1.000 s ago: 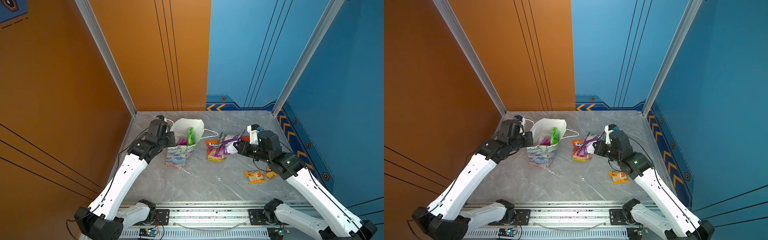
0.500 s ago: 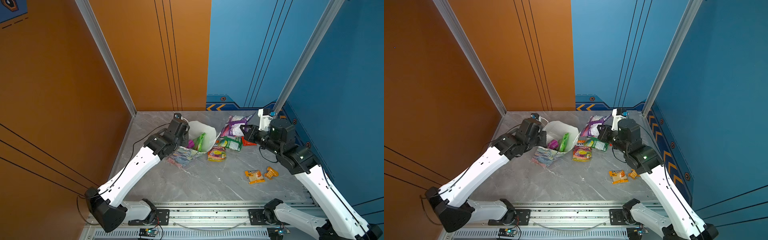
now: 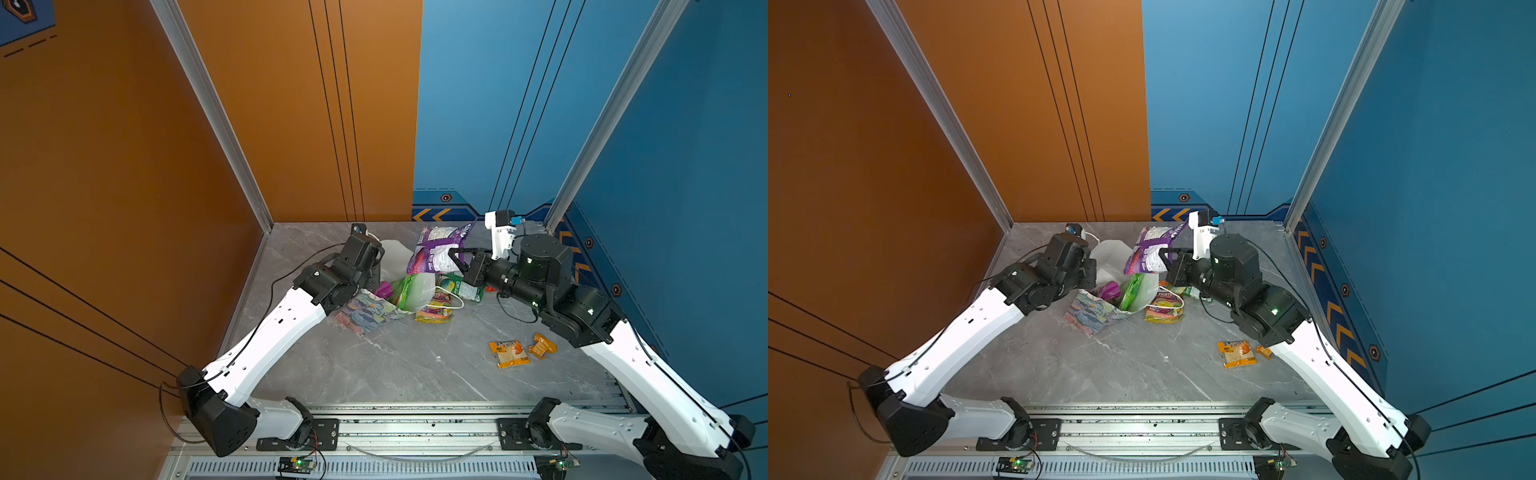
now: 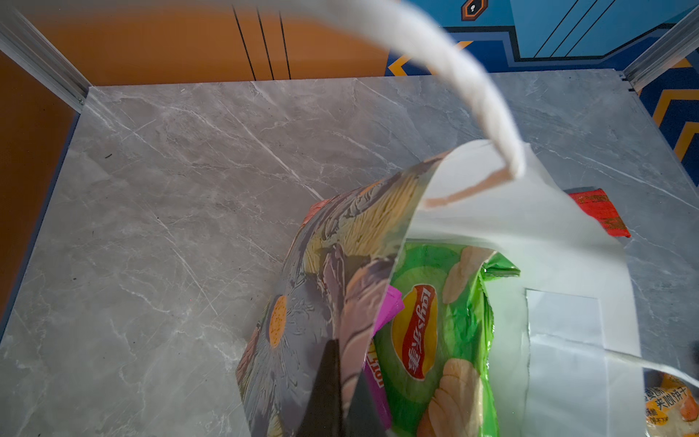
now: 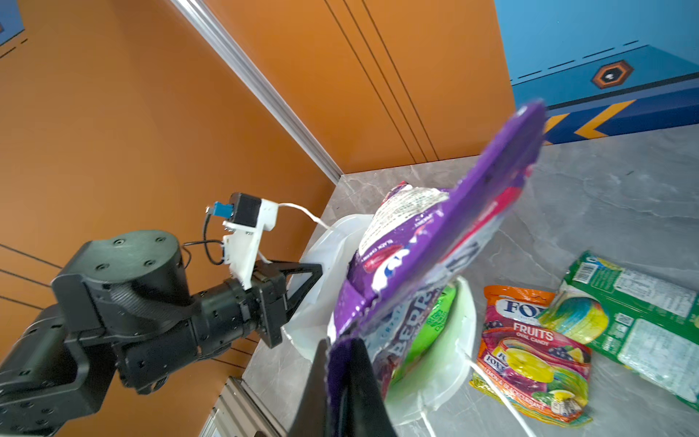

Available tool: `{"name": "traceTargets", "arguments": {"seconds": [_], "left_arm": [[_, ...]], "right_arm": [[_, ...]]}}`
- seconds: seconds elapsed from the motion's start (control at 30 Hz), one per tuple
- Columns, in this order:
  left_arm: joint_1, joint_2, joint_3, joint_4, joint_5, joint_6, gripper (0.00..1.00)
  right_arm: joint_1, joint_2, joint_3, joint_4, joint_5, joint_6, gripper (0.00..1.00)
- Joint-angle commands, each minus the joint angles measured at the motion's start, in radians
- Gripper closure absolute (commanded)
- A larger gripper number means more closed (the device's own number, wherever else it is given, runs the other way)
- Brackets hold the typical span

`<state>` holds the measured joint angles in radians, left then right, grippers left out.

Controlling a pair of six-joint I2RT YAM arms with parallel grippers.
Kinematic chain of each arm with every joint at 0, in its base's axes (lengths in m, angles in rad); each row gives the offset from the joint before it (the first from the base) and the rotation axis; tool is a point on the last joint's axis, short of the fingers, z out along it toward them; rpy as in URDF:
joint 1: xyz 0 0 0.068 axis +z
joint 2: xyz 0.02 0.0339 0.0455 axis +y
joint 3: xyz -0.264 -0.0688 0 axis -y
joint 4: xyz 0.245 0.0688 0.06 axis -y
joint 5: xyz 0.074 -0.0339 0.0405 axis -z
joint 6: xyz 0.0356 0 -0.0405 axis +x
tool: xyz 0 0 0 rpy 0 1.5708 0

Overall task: Place the snacks into the paper bag
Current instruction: Place the snack in the paper bag.

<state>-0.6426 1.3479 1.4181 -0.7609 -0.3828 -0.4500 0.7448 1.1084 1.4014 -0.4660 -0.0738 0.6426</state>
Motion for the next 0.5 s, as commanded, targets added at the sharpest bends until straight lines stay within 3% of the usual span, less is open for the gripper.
{"name": "traceTargets", "arguments": {"seconds": [0.0,0.47], "left_arm": [[-0.003,0.002,0.044,0.009,-0.017,-0.021,1.00],[0.009,-0.016,0.040,0.011,0.063,-0.030,1.00]], "right_arm": [[0.060,0.028,0.008,0.087,0.009,-0.006,1.00],[0.107,0.127,-0.029,0.159,0.006,0.011,1.00]]}}
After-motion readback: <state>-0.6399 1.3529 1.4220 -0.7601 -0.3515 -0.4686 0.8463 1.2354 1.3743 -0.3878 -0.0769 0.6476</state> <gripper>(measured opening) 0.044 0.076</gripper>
